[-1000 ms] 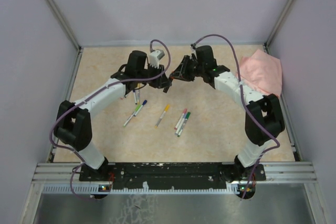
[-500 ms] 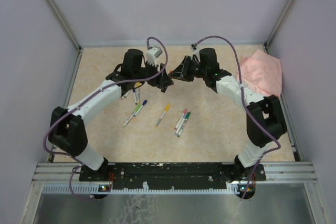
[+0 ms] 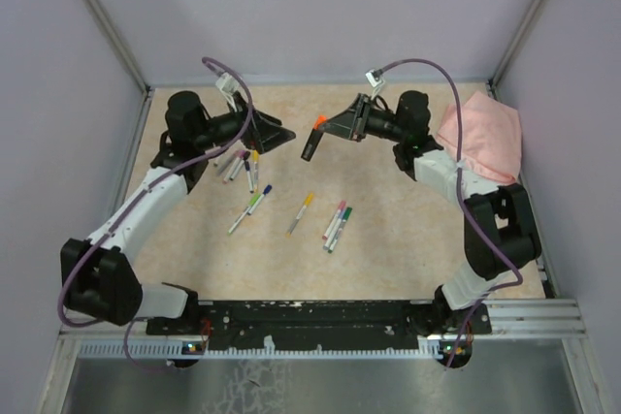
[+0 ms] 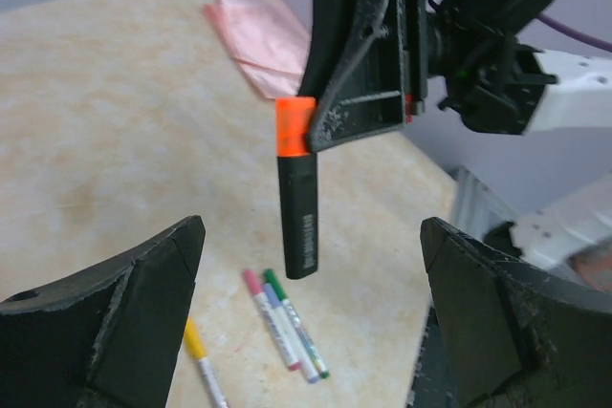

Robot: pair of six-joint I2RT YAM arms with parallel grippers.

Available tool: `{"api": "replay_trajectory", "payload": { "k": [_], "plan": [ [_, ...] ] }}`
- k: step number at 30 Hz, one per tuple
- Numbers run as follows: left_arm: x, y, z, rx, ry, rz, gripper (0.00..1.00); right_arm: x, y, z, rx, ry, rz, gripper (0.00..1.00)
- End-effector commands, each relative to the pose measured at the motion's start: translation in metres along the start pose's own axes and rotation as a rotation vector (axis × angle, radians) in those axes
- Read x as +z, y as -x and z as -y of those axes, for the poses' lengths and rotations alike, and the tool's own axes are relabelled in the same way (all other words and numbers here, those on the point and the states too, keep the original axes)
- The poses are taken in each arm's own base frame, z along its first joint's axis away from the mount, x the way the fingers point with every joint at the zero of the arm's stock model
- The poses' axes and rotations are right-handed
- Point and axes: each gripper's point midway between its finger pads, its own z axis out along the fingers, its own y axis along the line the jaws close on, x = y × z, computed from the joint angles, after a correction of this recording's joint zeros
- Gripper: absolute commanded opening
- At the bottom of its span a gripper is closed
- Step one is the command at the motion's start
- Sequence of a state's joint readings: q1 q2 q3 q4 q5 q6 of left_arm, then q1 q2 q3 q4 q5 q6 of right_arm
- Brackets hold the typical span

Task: Open the pen caps
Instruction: Pick up the pen from the center of the board.

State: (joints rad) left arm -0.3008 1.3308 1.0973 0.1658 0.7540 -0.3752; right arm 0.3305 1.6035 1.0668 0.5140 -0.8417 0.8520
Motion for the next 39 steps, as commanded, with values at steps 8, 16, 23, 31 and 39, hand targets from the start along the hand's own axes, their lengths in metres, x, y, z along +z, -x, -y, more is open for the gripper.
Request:
{"api": "replay_trajectory", "payload": {
  "k": [8,16,23,31,39],
  "plan": [
    [0.004,-0.036,0.047,-0.264,-0.44,-0.1,0.89,-0.013,0.023,-0.074,-0.169,0.294,0.047,0.04],
    [0.021,-0.051,0.048,-0.316,-0.465,-0.143,0.71,-0.013,0.022,-0.073,-0.171,0.291,0.039,0.04],
    [0.031,-0.051,0.046,-0.327,-0.47,-0.149,0.58,-0.01,0.019,-0.068,-0.166,0.272,0.025,0.04],
    [0.038,-0.052,0.046,-0.331,-0.483,-0.164,0.49,-0.002,0.012,-0.062,-0.183,0.236,-0.016,0.04],
    [0.041,-0.058,0.048,-0.348,-0.505,-0.189,0.3,0.003,0.011,-0.063,-0.191,0.248,-0.032,0.04]
  ]
}}
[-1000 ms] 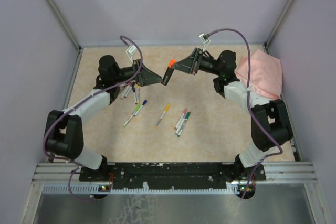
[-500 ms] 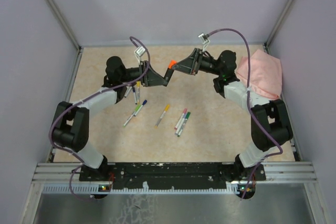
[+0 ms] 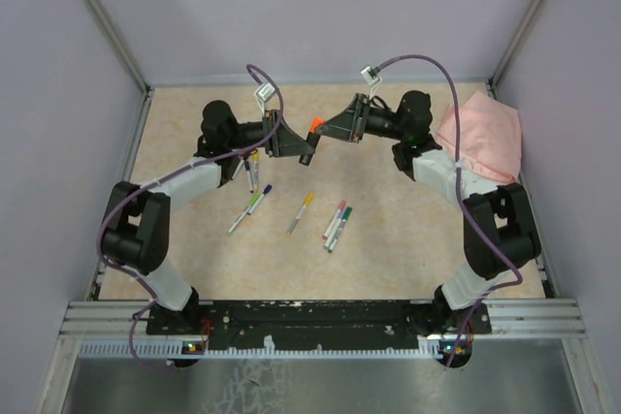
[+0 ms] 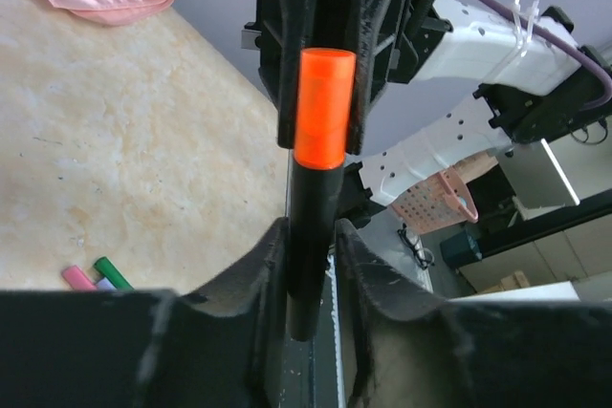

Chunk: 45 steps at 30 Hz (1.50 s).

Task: Open the pen caps
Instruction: Pick up the pen from the center of the board, then open the pen cap from the pen.

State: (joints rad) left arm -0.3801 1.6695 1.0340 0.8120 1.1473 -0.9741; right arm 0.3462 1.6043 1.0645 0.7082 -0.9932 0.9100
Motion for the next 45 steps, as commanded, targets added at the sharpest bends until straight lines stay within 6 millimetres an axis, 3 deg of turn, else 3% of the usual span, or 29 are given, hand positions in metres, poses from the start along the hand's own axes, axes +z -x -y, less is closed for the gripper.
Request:
{"api": "replay_trajectory", "payload": {
  "k": [1,4,9,13,18,29,35,45],
  "plan": [
    [0.004,0.005,0.009,0.043,-0.048,-0.015,0.23,0.009,0.018,-0.018,-0.1,0.051,0.012,0.04],
    [0.004,0.004,0.009,0.044,-0.06,-0.02,0.02,0.01,0.018,-0.02,-0.108,0.061,0.009,0.05],
    [0.004,0.003,0.01,0.064,-0.069,-0.016,0.0,0.011,0.025,-0.023,-0.09,0.062,0.03,0.32],
    [0.004,0.002,0.008,0.068,-0.065,-0.016,0.0,0.013,0.03,-0.026,-0.066,0.083,0.045,0.37],
    [0.003,0.002,0.006,0.069,-0.055,-0.009,0.0,0.014,0.029,-0.023,-0.045,0.078,0.047,0.37],
    [0.005,0.004,-0.001,0.056,-0.04,-0.002,0.0,0.014,0.027,-0.022,-0.042,0.072,0.029,0.14],
    [0.006,0.005,-0.004,0.043,-0.034,0.002,0.0,0.014,0.026,-0.022,-0.041,0.072,0.024,0.22],
    [0.007,0.006,-0.006,0.04,-0.028,0.008,0.0,0.014,0.024,-0.019,-0.039,0.062,0.013,0.23]
  ]
}}
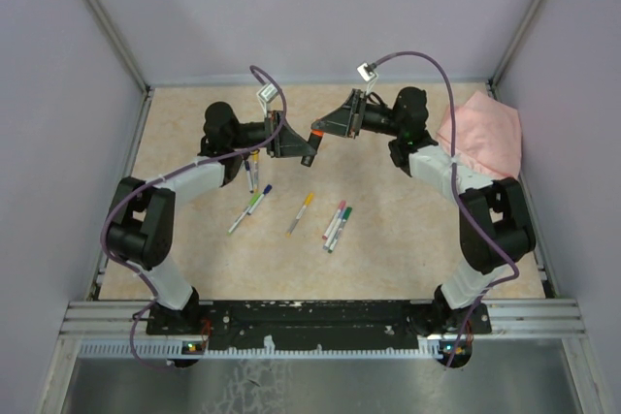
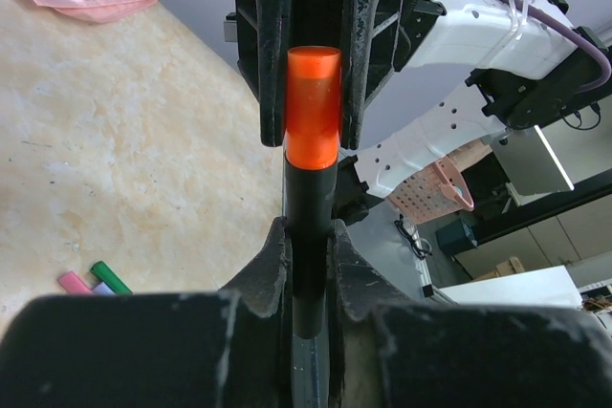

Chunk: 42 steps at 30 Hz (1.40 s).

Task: Open the pen caps
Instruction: Open the pen cap from the pen.

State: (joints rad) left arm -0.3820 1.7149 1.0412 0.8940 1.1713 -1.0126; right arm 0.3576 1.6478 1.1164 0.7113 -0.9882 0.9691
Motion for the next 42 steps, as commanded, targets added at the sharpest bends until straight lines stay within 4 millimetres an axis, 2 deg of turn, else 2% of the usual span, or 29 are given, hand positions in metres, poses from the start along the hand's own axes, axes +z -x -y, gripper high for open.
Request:
{"api": "replay_trajectory", "payload": {
  "k": [1,17,23,26,28,30,31,34,38,42],
  "plan": [
    [0.004,0.008,-0.001,0.038,0.0,0.02,0.0,0.005,0.016,-0.021,-0.09,0.053,0.012,0.24],
    [0.004,0.011,-0.003,0.035,0.006,0.029,0.0,0.006,0.014,-0.022,-0.093,0.054,0.004,0.27],
    [0.005,0.012,-0.003,0.027,0.005,0.031,0.0,0.007,0.014,-0.022,-0.094,0.054,0.001,0.17],
    [0.005,0.012,-0.001,0.023,-0.007,0.032,0.0,0.007,0.015,-0.022,-0.099,0.055,0.003,0.01],
    [0.004,0.01,0.0,0.011,-0.014,0.027,0.0,0.008,0.018,-0.023,-0.114,0.053,0.01,0.0],
    [0.003,0.006,0.0,-0.004,-0.019,0.02,0.0,0.007,0.027,-0.02,-0.134,0.028,0.025,0.0],
    [0.003,0.004,0.001,-0.007,-0.025,0.012,0.0,0.008,0.033,-0.012,-0.132,0.007,0.034,0.0],
    [0.0,-0.002,0.001,-0.018,-0.027,-0.009,0.0,0.001,0.06,0.003,-0.131,-0.023,0.09,0.0],
    [-0.007,-0.015,-0.009,-0.057,0.004,-0.033,0.0,-0.015,0.103,0.014,-0.135,-0.044,0.174,0.0],
    [-0.011,-0.031,-0.02,-0.088,0.046,-0.08,0.0,-0.021,0.13,0.018,-0.142,-0.056,0.219,0.0]
  ]
}}
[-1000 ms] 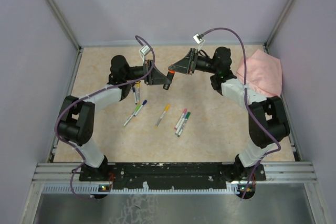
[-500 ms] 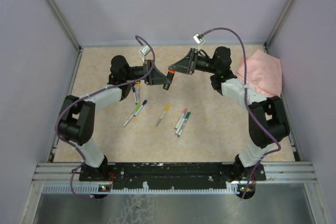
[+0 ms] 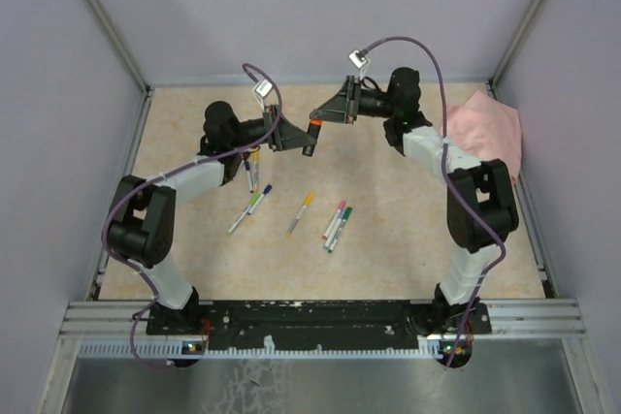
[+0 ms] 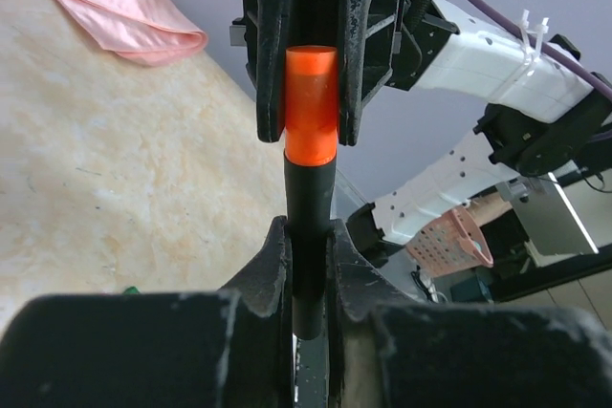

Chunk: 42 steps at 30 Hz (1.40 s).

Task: Open the pen caps
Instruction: Open the pen cap from the pen, then place the pen cap at the center of the board.

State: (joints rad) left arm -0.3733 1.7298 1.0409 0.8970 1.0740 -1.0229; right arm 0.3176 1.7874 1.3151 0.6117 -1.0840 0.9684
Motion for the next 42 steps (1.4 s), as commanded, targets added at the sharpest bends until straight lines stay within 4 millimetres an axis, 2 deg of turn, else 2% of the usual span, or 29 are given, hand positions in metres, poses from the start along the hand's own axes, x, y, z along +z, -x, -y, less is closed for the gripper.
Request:
{"api": "replay_trajectory", "payload": {
  "k": [1,6,12,21,28,32,35,40,42],
  "plan": [
    [-0.016,-0.048,-0.008,-0.063,0.001,-0.181,0.0,-0.033,0.108,-0.007,-0.173,-0.069,0.285,0.0],
    [-0.02,-0.059,-0.016,-0.062,0.019,-0.233,0.0,-0.03,0.124,-0.007,-0.171,-0.06,0.305,0.0],
    [-0.022,-0.061,-0.01,-0.058,-0.013,-0.255,0.0,-0.032,0.148,-0.003,-0.19,-0.058,0.342,0.0],
    [-0.028,-0.065,0.01,-0.11,-0.127,-0.291,0.0,-0.039,0.183,-0.01,-0.259,-0.038,0.407,0.0],
    [-0.037,-0.066,0.026,-0.158,-0.209,-0.276,0.0,-0.036,0.199,-0.015,-0.281,-0.017,0.436,0.0],
    [-0.037,-0.063,0.023,-0.16,-0.21,-0.265,0.0,-0.041,0.196,-0.005,-0.263,-0.057,0.437,0.0],
    [-0.037,-0.057,0.019,-0.155,-0.194,-0.25,0.0,-0.05,0.185,0.021,-0.227,-0.162,0.432,0.0],
    [-0.032,-0.046,0.003,-0.124,-0.125,-0.211,0.0,-0.07,0.15,0.069,-0.169,-0.413,0.384,0.0],
    [-0.026,-0.038,-0.015,-0.101,-0.027,-0.179,0.0,-0.081,0.125,0.097,-0.108,-0.536,0.346,0.0]
  ]
}}
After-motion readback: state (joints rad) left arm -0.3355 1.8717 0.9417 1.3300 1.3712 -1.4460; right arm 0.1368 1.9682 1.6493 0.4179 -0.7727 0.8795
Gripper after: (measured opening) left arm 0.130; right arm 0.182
